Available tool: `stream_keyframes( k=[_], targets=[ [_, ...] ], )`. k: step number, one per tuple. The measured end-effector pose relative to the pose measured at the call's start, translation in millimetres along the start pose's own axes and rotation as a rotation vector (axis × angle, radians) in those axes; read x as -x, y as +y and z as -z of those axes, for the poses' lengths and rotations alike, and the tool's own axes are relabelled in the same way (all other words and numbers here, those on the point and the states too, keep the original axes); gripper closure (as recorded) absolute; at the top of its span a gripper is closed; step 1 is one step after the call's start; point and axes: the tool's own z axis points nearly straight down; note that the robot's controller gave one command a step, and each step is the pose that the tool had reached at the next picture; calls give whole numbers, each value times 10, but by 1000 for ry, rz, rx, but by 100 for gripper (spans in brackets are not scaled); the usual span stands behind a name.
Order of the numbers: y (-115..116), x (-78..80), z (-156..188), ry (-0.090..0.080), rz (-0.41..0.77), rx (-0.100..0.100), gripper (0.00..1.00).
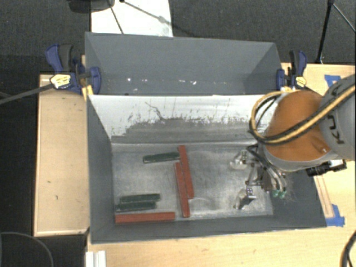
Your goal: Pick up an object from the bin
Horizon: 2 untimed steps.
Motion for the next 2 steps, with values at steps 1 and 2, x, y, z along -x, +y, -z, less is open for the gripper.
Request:
stream_keyframes(
  k=[1,2],
  targets=[
    [213,42,-441,-12,96,0,0],
    [560,160,-629,-2,114,-1,0]
  ],
)
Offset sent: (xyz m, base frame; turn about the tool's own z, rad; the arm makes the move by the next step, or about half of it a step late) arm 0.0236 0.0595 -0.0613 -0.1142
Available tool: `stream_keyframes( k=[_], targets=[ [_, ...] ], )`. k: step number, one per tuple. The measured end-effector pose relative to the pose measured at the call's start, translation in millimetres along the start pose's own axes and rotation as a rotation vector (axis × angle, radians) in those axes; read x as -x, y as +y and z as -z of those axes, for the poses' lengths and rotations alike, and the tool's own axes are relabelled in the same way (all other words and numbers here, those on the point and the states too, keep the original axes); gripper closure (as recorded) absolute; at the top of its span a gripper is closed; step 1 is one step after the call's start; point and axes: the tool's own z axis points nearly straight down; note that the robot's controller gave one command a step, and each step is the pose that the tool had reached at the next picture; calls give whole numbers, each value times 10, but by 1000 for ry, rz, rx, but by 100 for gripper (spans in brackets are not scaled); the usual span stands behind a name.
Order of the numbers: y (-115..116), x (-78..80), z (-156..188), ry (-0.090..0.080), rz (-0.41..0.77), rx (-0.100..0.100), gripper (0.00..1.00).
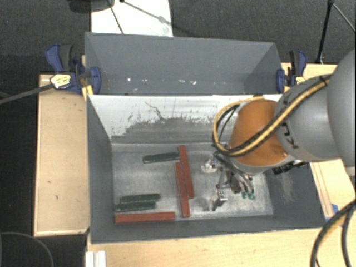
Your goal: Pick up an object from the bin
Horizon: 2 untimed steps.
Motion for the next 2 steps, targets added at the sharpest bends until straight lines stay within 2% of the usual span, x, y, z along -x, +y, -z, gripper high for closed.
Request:
stream_keyframes(
  k=[1,2],
  targets=[
    [277,-14,-39,-2,-136,1,0],
    [359,55,58,-1,-143,1,0]
  ],
)
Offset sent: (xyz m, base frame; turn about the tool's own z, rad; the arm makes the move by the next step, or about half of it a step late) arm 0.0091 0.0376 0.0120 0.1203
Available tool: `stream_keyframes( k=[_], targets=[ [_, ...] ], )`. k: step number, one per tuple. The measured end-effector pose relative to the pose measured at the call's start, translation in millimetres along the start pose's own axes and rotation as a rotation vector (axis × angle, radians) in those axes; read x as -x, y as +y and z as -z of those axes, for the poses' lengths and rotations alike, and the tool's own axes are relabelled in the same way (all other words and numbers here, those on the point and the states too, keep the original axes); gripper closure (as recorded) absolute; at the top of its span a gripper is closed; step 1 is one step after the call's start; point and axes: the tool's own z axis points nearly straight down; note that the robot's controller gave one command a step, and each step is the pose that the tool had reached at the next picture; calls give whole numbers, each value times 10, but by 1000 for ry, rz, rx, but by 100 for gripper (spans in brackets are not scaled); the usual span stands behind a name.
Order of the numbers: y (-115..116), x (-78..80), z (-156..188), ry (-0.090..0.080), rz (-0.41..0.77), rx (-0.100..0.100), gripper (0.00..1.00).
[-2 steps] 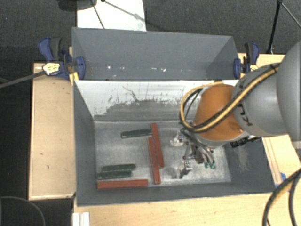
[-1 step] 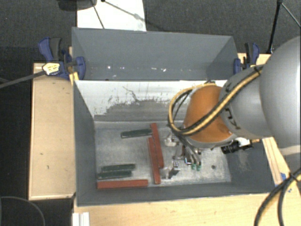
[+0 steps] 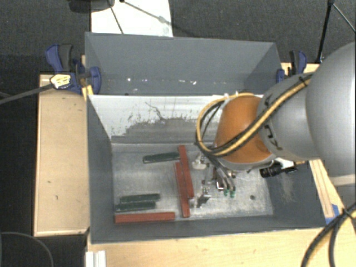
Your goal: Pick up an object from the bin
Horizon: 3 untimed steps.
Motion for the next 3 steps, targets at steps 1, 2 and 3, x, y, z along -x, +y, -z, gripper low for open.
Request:
stream_keyframes(
  k=[1,2,3],
  targets=[
    [306,-41,-81,3,-33,0,100],
    [305,-41,-80,3,-31,-1,100],
    [618,73,2034,-2,-33,1,100]
  ],
)
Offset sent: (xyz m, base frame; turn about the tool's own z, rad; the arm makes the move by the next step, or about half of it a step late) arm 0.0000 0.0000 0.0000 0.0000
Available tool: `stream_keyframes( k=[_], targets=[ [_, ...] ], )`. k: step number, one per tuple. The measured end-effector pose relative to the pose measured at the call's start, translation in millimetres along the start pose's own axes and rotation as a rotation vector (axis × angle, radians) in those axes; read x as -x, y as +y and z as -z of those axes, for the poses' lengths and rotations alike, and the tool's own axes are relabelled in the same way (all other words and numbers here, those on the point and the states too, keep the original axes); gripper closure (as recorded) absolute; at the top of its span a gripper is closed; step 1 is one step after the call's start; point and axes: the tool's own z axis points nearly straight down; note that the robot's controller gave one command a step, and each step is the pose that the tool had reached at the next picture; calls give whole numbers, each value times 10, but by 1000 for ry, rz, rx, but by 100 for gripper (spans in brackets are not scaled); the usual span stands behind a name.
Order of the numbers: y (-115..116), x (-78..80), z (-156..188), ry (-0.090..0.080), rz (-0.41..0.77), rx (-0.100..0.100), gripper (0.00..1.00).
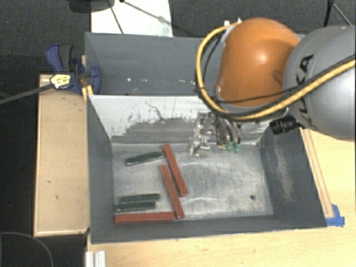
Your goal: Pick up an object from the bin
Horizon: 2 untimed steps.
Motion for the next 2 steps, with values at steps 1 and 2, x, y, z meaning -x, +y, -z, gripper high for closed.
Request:
stream_keyframes(
  k=[1,2],
  targets=[
    [9,14,51,-8,1,3,100],
    [-56,93,-1048,4,225,-2,0]
  ],
)
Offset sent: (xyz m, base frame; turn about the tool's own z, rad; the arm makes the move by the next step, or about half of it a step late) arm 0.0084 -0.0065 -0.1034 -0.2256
